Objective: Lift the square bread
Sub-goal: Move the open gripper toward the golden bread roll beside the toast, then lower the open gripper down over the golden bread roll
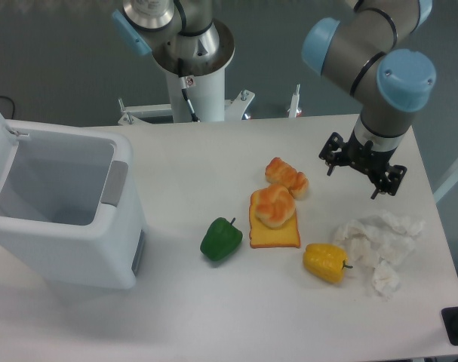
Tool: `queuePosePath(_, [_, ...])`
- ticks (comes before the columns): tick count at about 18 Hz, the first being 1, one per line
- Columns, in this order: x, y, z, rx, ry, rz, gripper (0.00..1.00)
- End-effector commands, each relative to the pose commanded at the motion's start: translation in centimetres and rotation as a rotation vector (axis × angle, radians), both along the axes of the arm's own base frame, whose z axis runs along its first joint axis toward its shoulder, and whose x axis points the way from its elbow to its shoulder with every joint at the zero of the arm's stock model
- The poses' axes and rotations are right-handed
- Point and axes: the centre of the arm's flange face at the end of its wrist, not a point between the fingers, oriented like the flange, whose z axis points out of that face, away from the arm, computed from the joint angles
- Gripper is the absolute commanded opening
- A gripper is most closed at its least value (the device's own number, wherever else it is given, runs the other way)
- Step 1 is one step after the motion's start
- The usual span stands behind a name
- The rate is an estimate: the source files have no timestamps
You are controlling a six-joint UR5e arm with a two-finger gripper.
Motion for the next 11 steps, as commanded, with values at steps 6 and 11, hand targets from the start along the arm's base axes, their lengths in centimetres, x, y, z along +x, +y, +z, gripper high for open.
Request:
queuePosePath(6, [4.6,-0.1,-0.8,0.009,-0.051,-0.020,1.00])
queuePosePath(11, [8.6,-0.8,-1.0,0.001,-0.111,0.037,1.00])
